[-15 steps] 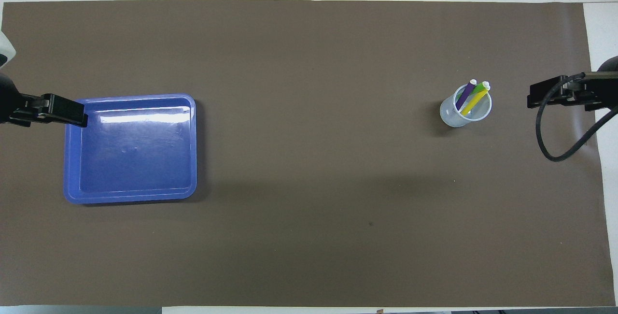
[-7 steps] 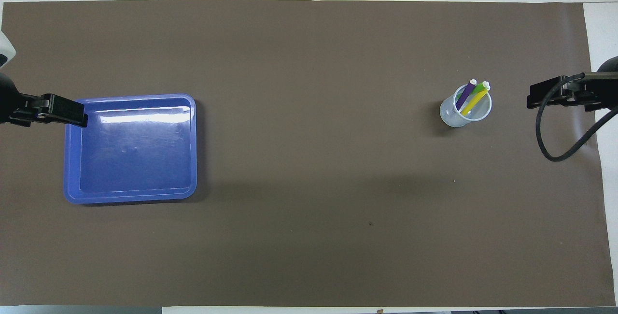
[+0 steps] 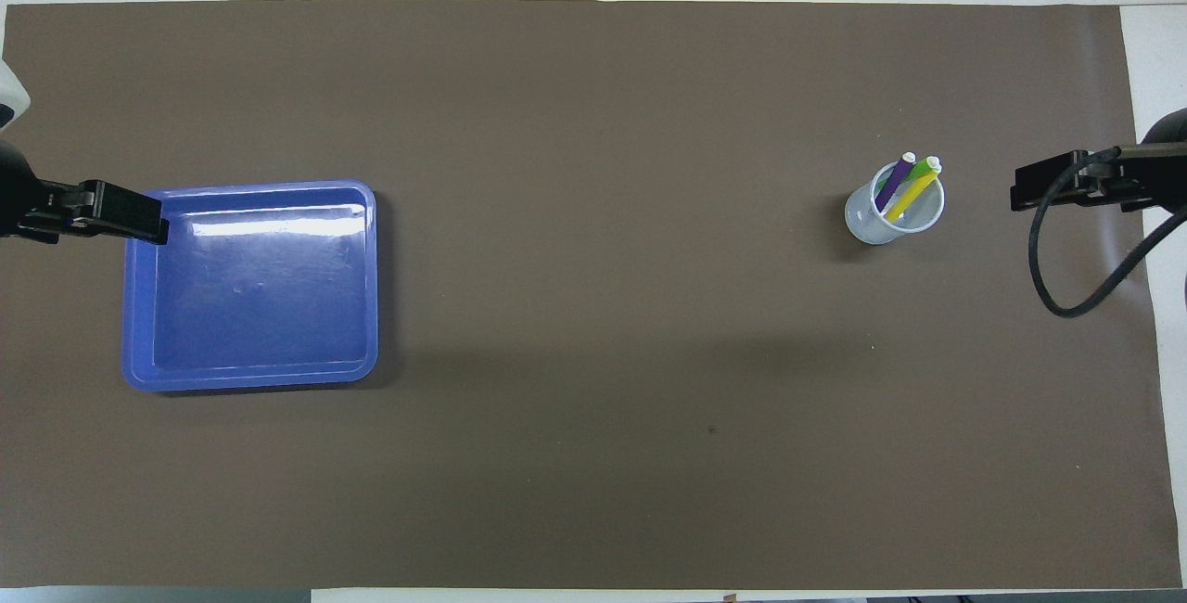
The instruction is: Right arm passes pens to left for tray arrangement
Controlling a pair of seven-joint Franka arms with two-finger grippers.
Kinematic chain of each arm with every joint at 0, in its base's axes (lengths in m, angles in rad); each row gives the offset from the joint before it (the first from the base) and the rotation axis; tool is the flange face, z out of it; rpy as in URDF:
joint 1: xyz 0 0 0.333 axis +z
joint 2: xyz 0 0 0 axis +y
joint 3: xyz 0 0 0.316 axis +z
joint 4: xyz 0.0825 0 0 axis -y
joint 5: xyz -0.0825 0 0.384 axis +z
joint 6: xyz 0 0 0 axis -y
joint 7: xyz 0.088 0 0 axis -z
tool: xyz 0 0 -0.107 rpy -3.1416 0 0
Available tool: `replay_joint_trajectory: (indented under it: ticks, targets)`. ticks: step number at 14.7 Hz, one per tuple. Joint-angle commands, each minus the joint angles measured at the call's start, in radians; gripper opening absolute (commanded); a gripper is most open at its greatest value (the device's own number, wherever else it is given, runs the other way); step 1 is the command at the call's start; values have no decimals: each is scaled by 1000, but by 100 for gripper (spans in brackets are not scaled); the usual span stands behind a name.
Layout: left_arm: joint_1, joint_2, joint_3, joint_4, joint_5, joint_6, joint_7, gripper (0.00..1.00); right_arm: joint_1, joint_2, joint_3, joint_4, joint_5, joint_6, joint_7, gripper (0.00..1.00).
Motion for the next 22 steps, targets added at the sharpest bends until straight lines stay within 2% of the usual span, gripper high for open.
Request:
replay_joint_trajectory:
  ticks: [1,3,5,7,10,14,17,20,22]
  targets:
    - [1,-7,6,6,-5,-18,-7,100,-5,9,20,-18,35,48,-75,100]
    - [1,-7,5,6,-5,-18,-7,100,-8,72,20,12,85,62,-173,99]
    - [1,-7,5,6,-5,-18,-7,100,-8,185,28,112,92,62,-276,99]
    - [1,-7,5,6,-5,-18,-7,100,-8,259,46,158,92,65,-362,99]
    - [1,-7,6,6,-5,-18,-7,100,-12,315,48,157,93,99,-581,98]
    - [1,-7,5,5,-5,-18,-7,100,-28,402,48,163,113,126,-769,93]
    - [1,-7,5,5,-5,-18,-7,100,-46,495,48,229,139,128,-873,90]
    - [1,-7,5,5,-5,-18,-7,100,-55,523,45,229,176,137,-922,90]
    - [1,-7,5,6,-5,-24,-8,100,-61,525,45,218,190,172,-968,83]
